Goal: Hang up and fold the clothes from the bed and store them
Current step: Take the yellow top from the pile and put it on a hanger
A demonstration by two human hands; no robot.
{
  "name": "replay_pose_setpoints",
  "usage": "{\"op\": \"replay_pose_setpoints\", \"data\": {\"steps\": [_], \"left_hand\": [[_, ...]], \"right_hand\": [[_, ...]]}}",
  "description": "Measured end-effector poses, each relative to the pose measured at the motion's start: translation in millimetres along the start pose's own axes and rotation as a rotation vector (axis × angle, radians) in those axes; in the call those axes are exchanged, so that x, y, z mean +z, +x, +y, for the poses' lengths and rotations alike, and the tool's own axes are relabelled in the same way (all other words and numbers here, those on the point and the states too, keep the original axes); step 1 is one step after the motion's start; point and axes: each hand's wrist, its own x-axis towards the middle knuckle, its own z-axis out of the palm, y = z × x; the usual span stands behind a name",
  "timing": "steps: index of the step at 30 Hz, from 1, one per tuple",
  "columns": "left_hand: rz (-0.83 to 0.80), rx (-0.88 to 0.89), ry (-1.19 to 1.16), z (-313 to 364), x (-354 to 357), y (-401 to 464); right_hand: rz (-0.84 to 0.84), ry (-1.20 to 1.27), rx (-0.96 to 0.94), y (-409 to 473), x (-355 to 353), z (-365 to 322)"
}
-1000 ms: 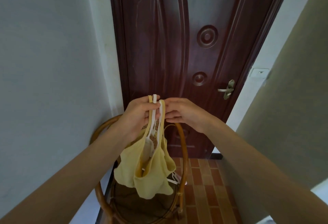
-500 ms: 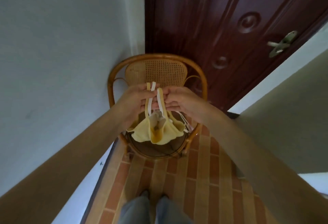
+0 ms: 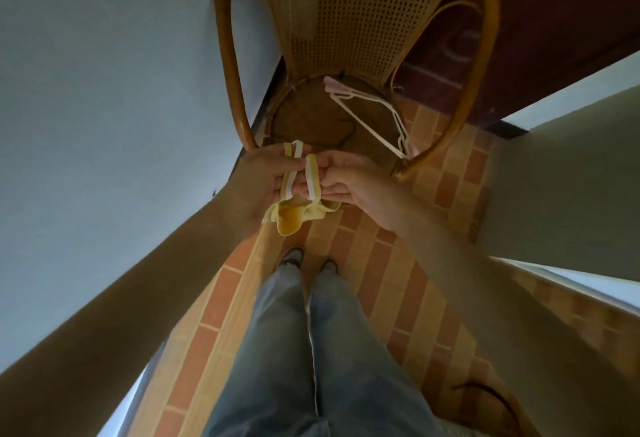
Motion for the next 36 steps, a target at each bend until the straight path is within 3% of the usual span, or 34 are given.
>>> {"op": "replay_pose_setpoints", "data": {"steps": [10,21,27,36], "left_hand": [[0.097,-0.179,0.111,-70.9,-27.1,63.7],[0.094,-0.201,0.058,-117.3,-19.0,180.4],[0.064,-0.175,0.109,-127.3,-17.0,229.3],[0.040,-0.145,0.083,-149.8,-25.5,261.1]], "right_hand": [[0.042,0.108,0.127,69.6,-19.3,71.2],[0.349,-0.050,0.188,231.4,-101.3,158.6],[0.525,-0.444,0.188,303.4,-134.1,192.3],[0.608,-1.066,0.231,351.8,-155.5,227.5]]}}
